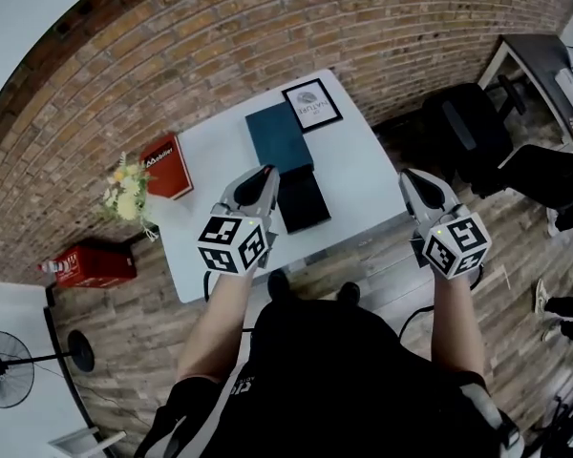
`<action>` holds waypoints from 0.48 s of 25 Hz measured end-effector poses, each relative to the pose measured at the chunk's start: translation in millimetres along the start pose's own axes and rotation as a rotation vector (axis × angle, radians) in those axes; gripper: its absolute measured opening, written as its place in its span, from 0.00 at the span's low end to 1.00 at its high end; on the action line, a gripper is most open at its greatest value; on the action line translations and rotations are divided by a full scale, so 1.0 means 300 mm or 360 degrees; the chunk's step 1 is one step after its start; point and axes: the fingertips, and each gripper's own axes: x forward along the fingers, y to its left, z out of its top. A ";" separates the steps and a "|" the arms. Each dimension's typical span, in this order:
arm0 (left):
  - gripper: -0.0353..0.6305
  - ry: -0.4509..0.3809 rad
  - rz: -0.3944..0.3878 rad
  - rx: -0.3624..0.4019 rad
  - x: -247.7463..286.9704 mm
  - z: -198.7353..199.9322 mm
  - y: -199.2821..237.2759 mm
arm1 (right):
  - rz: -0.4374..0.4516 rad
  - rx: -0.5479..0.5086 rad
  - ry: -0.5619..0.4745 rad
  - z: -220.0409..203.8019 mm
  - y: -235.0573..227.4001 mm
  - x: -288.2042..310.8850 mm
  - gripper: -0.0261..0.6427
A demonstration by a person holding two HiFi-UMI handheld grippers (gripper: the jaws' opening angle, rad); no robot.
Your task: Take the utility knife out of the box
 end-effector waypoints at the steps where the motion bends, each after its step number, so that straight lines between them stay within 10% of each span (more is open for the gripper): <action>1: 0.08 -0.0001 0.0012 0.0001 -0.005 0.001 -0.013 | 0.0001 0.0001 -0.0012 0.012 -0.013 -0.015 0.04; 12: 0.08 -0.0150 0.0000 0.0150 0.039 0.218 0.061 | -0.0128 -0.0049 -0.0287 0.292 -0.081 -0.002 0.04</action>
